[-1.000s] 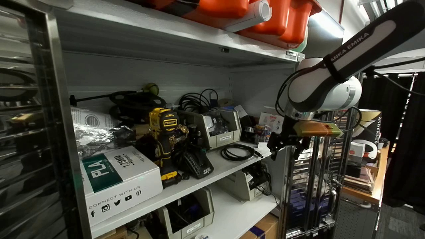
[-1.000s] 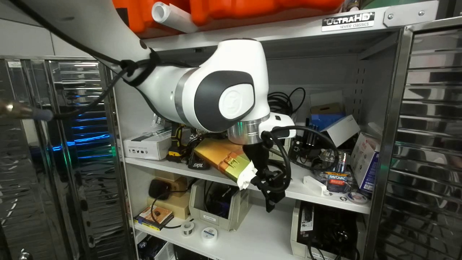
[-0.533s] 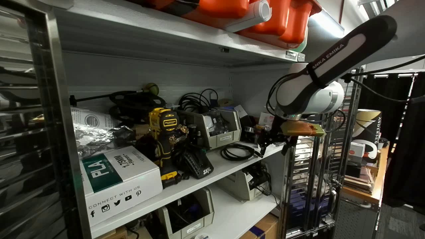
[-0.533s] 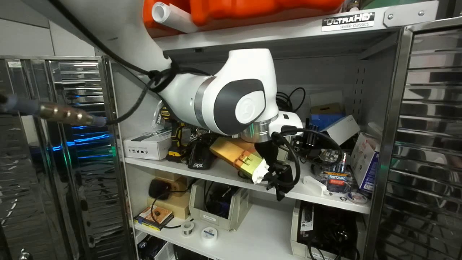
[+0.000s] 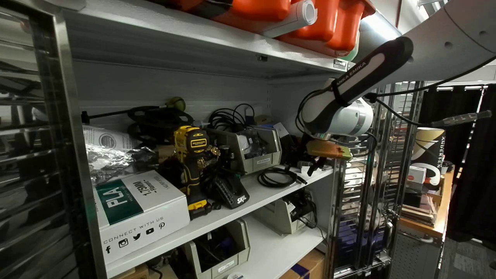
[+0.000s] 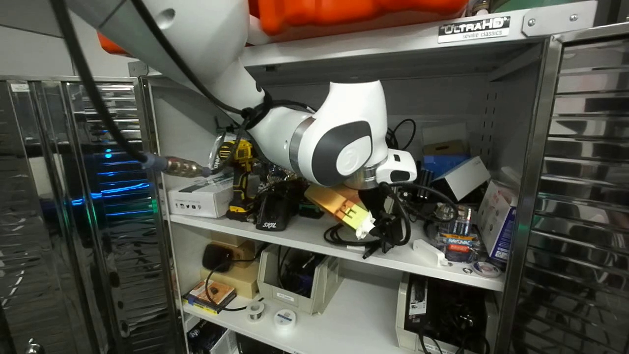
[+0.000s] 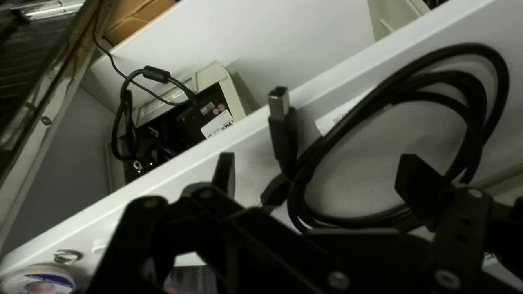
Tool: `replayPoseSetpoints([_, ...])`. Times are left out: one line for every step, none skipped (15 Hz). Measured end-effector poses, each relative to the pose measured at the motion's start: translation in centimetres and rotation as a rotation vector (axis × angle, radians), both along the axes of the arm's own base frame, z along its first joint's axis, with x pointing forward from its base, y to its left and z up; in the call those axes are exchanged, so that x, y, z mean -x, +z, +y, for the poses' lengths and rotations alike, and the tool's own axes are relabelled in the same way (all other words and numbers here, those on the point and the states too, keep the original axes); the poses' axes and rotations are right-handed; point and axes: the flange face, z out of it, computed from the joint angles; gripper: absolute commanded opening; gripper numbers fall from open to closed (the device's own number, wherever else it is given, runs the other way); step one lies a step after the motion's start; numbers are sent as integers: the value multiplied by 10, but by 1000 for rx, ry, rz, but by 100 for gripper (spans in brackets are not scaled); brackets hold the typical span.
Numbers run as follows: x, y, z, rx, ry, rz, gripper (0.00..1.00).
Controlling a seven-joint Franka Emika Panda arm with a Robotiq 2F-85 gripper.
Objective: Put the black cable on the first shelf inside the tool box
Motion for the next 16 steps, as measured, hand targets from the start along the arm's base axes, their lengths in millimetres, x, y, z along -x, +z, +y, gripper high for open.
replayPoseSetpoints([-7,2,1,0,2,-9,100])
replayPoseSetpoints([-12,3,1,0,3,-17,100])
replayPoseSetpoints([-17,4,1,0,3,-20,100])
replayPoseSetpoints([-21,3,1,-1,4,-17,100])
replayPoseSetpoints([-24,2,0,-2,5,-10,100])
replayPoseSetpoints([-27,0,0,-3,9,0,100])
replayPoseSetpoints([-29,-2,0,-4,15,13,100])
replayPoseSetpoints([-31,-5,0,-5,23,31,100])
replayPoseSetpoints([-33,-7,1,-6,32,51,100])
replayPoseSetpoints([-35,-9,1,-9,40,73,97])
replayPoseSetpoints([-36,-11,1,-11,46,92,90])
replayPoseSetpoints([-38,-12,1,-11,52,110,79])
replayPoseSetpoints([-39,-13,1,-8,57,127,71])
replayPoseSetpoints([-40,-13,0,-6,63,143,61])
replayPoseSetpoints([-41,-13,0,-1,69,157,53])
replayPoseSetpoints([-42,-11,-1,7,75,167,46])
